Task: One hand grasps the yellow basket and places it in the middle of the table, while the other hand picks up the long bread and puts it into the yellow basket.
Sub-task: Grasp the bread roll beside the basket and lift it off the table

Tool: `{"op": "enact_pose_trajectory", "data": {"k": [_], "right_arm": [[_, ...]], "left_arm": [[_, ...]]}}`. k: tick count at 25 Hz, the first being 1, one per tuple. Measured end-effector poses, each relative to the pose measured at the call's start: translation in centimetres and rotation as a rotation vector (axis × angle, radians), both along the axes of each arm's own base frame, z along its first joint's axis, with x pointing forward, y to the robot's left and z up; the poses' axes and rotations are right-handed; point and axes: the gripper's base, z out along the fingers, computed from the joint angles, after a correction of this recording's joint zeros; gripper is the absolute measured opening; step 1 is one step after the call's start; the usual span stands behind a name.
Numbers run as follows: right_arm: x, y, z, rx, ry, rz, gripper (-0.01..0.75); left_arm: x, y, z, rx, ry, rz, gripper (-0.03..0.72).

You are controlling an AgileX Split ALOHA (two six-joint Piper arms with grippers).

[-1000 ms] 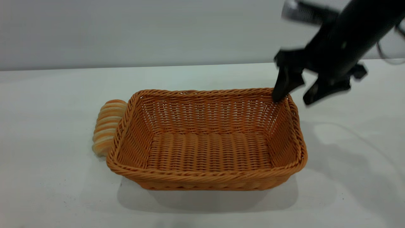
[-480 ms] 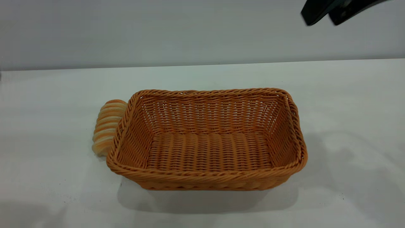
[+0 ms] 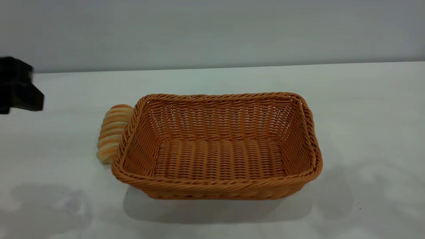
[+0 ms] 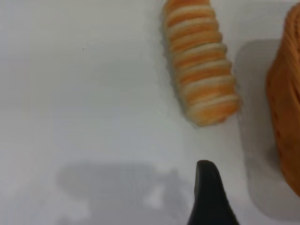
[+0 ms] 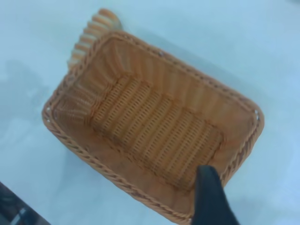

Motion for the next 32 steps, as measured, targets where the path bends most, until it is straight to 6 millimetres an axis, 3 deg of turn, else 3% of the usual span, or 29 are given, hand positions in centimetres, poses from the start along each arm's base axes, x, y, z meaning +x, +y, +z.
{"op": "enact_pose_trajectory", "data": {"k": [5,12,18,32], "right_arm": [[-2.8,-0.6,2.0,-0.049,-0.077,0.097,0.509],[-4.9,-1.0,2.9,-0.074,-0.085,0.155,0.509],[-5.5,-0.9,3.2,-0.053,-0.083,0.166,0.509],[-5.7,-0.8,3.3,-0.026,-0.07,0.176,0.509]], "left_arm": [[1.8,0.1,-1.8,0.016,-0.064,0.025,0.513],[4.4,-0.2,-4.0,0.03,-0.078,0.042,0.513],[7.3,-0.7,-5.6,0.031,-0.045,0.041,0.513],[14.5,-2.6,-7.6,-0.005,0.21,0.008,0.513]]}}
